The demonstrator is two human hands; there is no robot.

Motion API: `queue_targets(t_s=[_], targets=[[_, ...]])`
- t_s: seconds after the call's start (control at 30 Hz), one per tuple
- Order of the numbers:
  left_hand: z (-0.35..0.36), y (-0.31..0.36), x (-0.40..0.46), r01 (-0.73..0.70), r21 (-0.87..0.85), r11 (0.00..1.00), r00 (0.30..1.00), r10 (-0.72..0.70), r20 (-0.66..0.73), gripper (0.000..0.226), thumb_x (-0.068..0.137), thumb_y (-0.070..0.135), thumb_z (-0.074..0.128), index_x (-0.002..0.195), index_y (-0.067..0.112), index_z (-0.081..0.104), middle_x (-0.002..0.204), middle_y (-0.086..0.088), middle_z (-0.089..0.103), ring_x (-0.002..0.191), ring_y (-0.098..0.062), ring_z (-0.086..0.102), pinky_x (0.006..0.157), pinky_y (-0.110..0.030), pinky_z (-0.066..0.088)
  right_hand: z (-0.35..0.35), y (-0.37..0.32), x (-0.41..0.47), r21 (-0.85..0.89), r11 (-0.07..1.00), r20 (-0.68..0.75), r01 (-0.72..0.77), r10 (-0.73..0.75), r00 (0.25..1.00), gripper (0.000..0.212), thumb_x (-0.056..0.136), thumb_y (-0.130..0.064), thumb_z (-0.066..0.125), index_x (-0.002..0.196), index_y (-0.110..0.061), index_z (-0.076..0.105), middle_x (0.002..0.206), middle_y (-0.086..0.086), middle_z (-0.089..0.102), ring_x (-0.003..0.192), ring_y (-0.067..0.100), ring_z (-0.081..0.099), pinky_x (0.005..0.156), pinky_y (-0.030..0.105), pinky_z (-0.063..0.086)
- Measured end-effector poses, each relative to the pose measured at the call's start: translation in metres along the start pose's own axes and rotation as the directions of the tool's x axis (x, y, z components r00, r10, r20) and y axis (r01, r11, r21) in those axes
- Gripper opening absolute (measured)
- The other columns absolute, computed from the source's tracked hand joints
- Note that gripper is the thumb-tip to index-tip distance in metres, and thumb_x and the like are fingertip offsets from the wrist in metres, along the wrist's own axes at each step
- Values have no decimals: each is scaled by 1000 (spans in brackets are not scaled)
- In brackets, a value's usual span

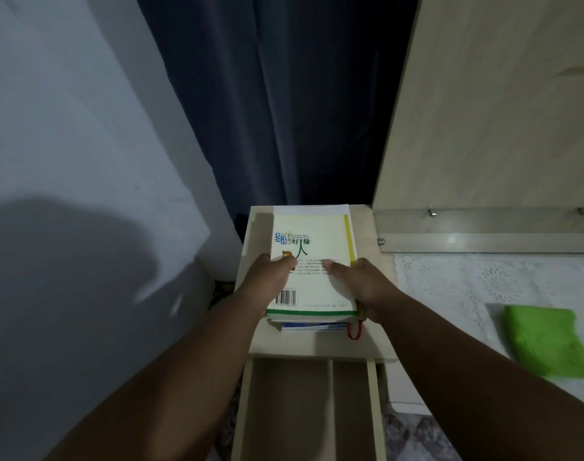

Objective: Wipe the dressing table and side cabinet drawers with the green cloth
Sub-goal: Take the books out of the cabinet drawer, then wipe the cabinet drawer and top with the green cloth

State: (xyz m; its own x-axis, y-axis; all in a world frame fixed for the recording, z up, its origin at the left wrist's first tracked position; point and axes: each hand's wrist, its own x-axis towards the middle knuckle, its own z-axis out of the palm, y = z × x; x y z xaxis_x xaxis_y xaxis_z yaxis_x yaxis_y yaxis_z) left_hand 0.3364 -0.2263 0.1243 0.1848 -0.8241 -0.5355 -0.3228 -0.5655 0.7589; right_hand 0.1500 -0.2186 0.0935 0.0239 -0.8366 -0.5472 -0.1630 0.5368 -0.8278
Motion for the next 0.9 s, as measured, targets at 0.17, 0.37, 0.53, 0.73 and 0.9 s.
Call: queue_targets(t_s=[0.17,0.37,0.53,0.73,0.9], targets=[[16,15,-29,-391,825,408,755,655,34,60,86,39,59,142,31,41,141,4,40,129,-23,37,103,-43,36,-4,-8,-11,-47,997,12,57,-57,998,60,89,-55,66,126,-8,63,123,9,70,112,30,67,98,45,55],[40,45,-50,-388,880,275,858,457,235,42,87,35,56,127,26,61,122,1,54,115,-25,52,90,-41,50,-74,32,-40,-180,976,-328,119,-174,928,52,98,-41,58,142,-17,48,125,3,60,109,20,58,94,37,48],[52,60,-48,-324,922,211,875,437,207,38,81,31,64,118,24,69,113,1,62,102,-24,63,86,-36,55,-208,118,-59,-488,849,-688,-204,-231,688,36,86,-16,70,121,-6,66,114,25,63,104,43,59,90,43,47],[60,59,-41,-284,933,222,897,406,176,44,84,30,69,127,22,65,122,0,63,108,-20,60,90,-31,48,-271,172,-65,-620,584,-606,-524,67,793,74,81,-63,64,144,-35,36,130,11,47,120,36,49,95,45,43],[61,56,-40,-279,931,238,894,418,161,44,84,30,72,126,18,65,120,-2,61,105,-19,57,87,-30,44,-270,188,-55,-700,536,-556,-473,7,831,81,77,-67,64,142,-33,29,129,12,46,115,36,52,89,45,47]])
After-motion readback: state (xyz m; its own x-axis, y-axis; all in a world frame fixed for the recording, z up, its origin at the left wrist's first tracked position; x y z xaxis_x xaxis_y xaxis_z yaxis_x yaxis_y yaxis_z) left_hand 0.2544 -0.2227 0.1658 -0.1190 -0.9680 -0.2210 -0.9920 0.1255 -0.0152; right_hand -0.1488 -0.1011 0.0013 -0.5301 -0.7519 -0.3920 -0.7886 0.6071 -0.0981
